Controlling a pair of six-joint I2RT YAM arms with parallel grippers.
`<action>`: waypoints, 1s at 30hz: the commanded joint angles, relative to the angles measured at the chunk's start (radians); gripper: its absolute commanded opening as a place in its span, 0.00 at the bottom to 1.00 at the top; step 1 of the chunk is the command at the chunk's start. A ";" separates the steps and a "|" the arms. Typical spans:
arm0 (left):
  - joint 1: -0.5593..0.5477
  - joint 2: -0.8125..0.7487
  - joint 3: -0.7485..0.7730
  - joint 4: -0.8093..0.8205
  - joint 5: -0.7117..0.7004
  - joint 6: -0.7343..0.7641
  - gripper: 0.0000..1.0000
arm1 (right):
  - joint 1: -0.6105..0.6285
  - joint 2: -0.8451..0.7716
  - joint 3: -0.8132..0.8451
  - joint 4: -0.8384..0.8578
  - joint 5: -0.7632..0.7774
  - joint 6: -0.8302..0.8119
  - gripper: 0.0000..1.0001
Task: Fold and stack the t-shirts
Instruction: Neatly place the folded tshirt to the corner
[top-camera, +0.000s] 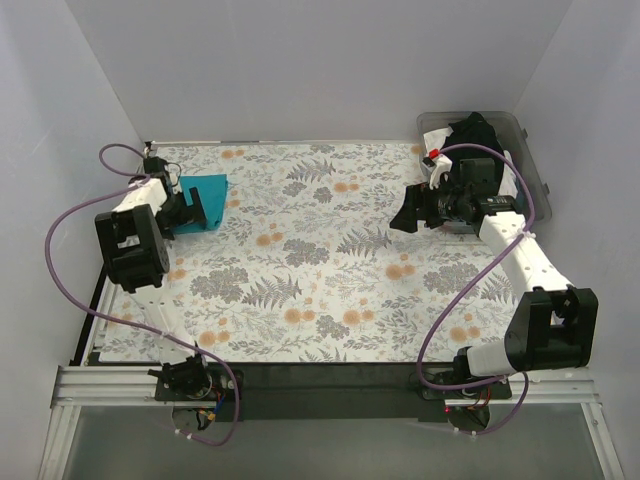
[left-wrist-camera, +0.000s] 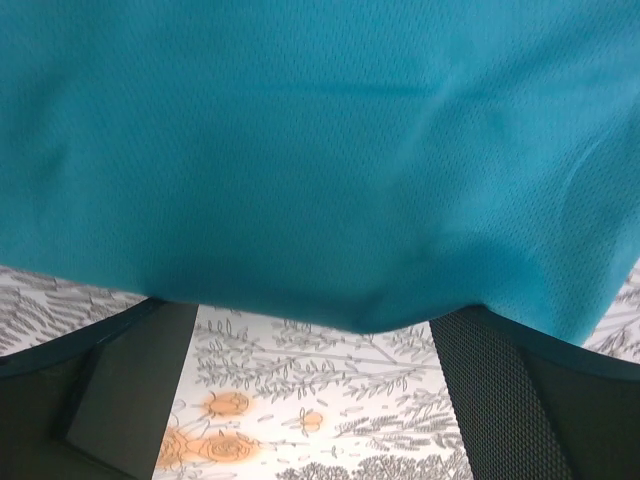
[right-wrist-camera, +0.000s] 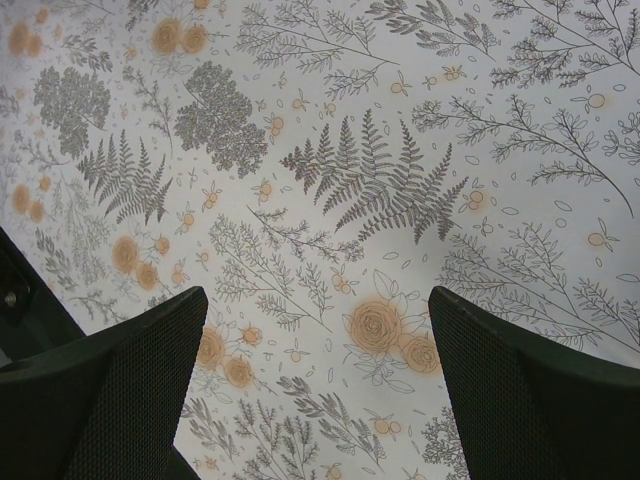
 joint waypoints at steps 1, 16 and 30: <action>0.006 0.103 0.041 0.052 0.028 -0.009 0.98 | -0.005 0.003 0.025 0.009 -0.016 0.003 0.98; 0.004 0.325 0.330 0.019 0.060 0.011 0.98 | -0.010 0.036 0.023 0.009 -0.019 0.003 0.98; 0.004 0.470 0.596 -0.046 0.074 0.051 0.98 | -0.010 0.062 0.045 0.006 -0.025 0.008 0.98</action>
